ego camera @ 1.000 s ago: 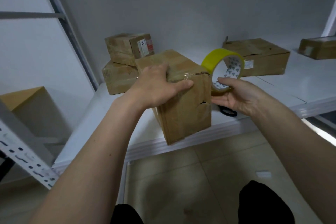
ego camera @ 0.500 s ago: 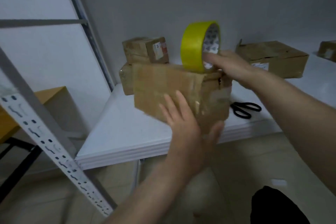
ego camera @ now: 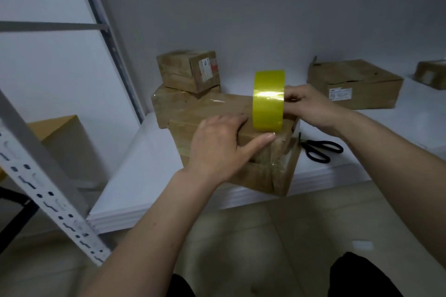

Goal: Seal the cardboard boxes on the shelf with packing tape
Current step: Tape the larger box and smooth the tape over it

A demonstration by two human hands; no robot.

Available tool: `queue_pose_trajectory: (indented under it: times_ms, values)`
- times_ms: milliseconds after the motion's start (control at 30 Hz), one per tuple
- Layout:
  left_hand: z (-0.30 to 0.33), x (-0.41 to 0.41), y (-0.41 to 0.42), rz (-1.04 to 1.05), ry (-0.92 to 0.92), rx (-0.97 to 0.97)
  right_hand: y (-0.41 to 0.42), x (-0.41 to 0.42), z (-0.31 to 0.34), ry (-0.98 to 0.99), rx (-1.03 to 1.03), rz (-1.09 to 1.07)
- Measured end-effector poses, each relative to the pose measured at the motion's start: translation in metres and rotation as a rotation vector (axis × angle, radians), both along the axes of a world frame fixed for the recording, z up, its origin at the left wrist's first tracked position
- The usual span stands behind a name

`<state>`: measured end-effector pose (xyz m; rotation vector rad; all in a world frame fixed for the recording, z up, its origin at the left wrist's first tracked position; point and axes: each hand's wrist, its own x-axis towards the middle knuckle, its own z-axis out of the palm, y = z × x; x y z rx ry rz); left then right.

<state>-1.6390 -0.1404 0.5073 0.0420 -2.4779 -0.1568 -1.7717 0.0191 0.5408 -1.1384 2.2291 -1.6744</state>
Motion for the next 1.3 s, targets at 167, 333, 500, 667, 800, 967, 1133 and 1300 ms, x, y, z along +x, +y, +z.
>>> queue_pose_trajectory:
  times_ms: [167, 333, 500, 667, 800, 967, 1133, 1300]
  values:
    - [-0.006, -0.002, 0.029, 0.224, 0.039, -0.117, -0.008, -0.016, 0.000, -0.048, -0.214, -0.155]
    - [0.005, 0.005, 0.059, 0.347, 0.031, -0.222, -0.019, -0.021, 0.001, -0.049, -0.218, -0.120]
    - [0.051, -0.018, 0.042, 0.224, -0.208, 0.093, -0.020, -0.024, 0.002, -0.081, -0.269, -0.103]
    - [0.066, -0.051, 0.014, -0.201, -0.472, 0.637, -0.022, -0.019, 0.004, -0.002, -0.230, -0.092]
    - [0.056, -0.067, 0.011, -0.336, -0.423, 0.757, -0.006, -0.024, 0.009, -0.059, -0.237, -0.012]
    - [0.056, -0.067, 0.013, -0.393, -0.354, 0.866, 0.036, -0.026, -0.023, 0.091, 0.160, -0.297]
    - [0.054, -0.069, 0.011, -0.444, -0.389, 1.012, 0.054, -0.020, -0.060, 0.211, 0.983, -0.298]
    - [0.053, -0.069, 0.013, -0.480, -0.442, 1.105, 0.054, -0.019, -0.063, 0.294, 0.985, -0.406]
